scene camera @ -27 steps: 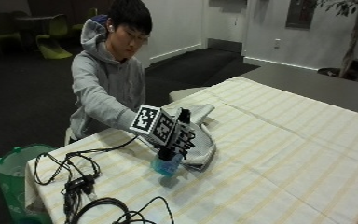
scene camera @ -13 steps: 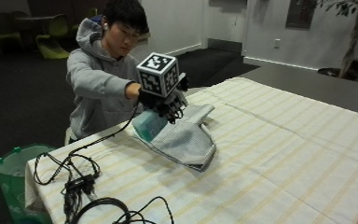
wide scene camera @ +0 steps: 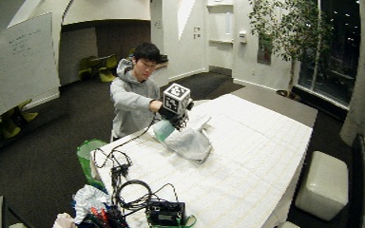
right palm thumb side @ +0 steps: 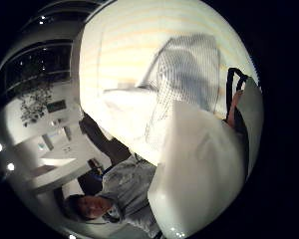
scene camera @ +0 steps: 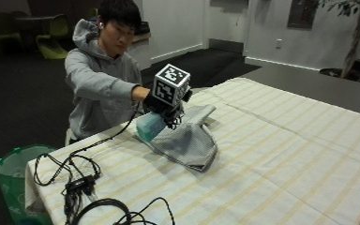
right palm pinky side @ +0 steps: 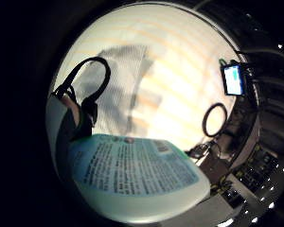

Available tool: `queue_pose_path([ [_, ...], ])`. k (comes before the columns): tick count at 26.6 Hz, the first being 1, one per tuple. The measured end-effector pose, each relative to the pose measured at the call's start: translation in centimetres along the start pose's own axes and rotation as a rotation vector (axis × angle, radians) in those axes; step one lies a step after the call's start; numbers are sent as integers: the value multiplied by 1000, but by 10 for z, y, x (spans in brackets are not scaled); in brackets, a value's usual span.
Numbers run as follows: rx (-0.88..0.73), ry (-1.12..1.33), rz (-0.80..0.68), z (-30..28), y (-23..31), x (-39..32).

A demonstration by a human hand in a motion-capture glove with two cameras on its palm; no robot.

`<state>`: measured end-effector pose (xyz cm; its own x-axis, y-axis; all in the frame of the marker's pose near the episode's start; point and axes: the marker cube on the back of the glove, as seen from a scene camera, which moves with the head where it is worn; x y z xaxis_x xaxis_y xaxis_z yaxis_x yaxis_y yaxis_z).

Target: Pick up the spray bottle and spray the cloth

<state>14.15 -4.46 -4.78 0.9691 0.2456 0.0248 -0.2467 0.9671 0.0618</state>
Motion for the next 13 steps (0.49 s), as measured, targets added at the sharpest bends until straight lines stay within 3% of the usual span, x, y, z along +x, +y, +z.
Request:
queue_pose_path([
  [5, -15, 17, -2, 10, 3, -6],
  [13, 40, 36, -8, -27, 22, -18],
])
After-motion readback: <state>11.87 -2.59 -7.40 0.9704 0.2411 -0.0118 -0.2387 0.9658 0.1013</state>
